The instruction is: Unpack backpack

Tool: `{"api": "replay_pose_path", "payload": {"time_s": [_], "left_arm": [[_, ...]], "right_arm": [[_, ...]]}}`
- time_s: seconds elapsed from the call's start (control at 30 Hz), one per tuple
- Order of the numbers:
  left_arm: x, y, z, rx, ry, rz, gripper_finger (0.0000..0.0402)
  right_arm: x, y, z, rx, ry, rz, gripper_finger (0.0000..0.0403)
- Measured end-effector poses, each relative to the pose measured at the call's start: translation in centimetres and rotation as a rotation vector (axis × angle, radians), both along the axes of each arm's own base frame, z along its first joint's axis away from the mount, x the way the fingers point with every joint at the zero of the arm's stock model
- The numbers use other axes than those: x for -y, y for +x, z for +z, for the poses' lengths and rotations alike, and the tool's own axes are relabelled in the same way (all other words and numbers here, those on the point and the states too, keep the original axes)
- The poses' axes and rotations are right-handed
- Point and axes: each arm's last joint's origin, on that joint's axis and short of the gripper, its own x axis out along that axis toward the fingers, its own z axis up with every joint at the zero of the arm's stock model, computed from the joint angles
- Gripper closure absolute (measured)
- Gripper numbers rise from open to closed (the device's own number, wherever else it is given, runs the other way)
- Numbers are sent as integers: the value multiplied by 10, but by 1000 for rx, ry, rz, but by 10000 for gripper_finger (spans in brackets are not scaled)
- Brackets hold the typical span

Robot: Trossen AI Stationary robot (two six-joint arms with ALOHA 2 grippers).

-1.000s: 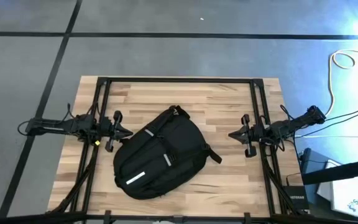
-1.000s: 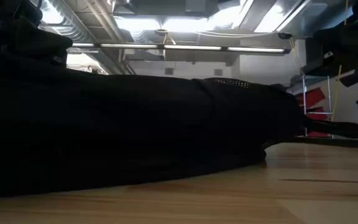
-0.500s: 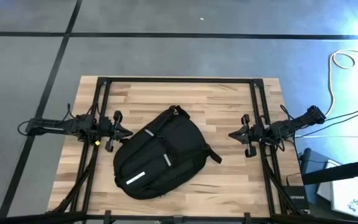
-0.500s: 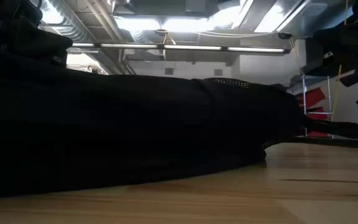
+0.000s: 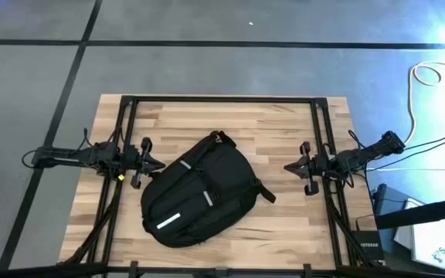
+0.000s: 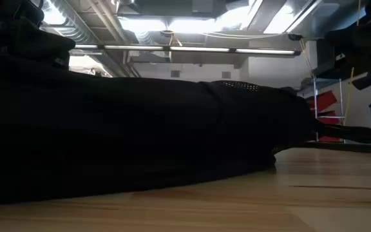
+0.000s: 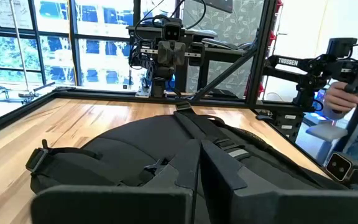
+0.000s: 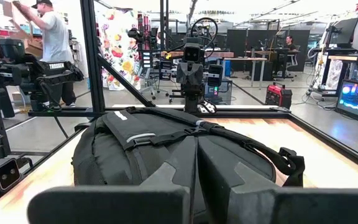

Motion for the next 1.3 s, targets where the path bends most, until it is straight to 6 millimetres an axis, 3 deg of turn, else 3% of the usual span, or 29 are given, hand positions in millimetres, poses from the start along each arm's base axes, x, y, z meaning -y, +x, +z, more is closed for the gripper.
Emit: {"api": "replay_pose_path", "payload": {"time_s": [1.03,1.3], "left_arm": [[0,0,0,1,16,1,402],[-1,0,1,18,138,21,402]], "right_arm": [[1,1,-2,-20,-73,-75,403],[1,1,-2,-21,-23,-72,403]]}}
